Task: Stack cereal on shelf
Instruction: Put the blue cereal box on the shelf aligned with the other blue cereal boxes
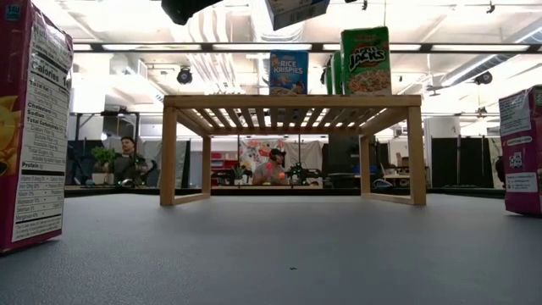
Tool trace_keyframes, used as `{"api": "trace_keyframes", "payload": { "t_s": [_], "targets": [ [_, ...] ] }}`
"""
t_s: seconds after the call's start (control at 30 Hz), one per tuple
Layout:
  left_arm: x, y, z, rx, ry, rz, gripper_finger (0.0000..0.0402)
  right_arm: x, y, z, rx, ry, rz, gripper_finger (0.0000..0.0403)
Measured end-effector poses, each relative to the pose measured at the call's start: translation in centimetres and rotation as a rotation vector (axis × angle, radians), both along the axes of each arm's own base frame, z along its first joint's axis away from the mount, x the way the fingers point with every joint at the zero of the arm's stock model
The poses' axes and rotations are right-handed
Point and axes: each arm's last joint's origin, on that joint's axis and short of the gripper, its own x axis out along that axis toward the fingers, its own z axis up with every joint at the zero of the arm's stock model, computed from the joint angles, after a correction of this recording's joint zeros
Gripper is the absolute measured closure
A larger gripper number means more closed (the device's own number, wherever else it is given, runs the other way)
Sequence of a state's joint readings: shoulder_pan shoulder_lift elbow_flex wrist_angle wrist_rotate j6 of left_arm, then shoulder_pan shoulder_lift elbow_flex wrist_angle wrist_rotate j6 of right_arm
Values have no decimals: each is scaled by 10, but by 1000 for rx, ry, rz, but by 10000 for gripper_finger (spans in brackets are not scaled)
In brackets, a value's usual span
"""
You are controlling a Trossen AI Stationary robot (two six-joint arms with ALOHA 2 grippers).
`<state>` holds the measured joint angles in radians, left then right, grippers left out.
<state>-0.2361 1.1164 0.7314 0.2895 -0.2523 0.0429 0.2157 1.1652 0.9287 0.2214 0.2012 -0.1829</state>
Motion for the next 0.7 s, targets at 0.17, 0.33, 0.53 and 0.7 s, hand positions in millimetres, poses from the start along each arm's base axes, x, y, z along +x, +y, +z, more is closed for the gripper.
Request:
{"api": "trace_keyframes", "payload": {
  "t_s": [0.17,0.33,0.53,0.7],
  "targets": [
    [0,0,0,-10,-5,1,76,0,0,0,0,0,1,257],
    [0,0,0,-20,-7,2,76,0,1,0,2,1,19,257],
    [1,0,0,-26,-7,3,76,0,1,0,2,2,26,257],
    [1,0,0,-27,-5,3,76,0,1,0,2,1,26,257]
  ]
}}
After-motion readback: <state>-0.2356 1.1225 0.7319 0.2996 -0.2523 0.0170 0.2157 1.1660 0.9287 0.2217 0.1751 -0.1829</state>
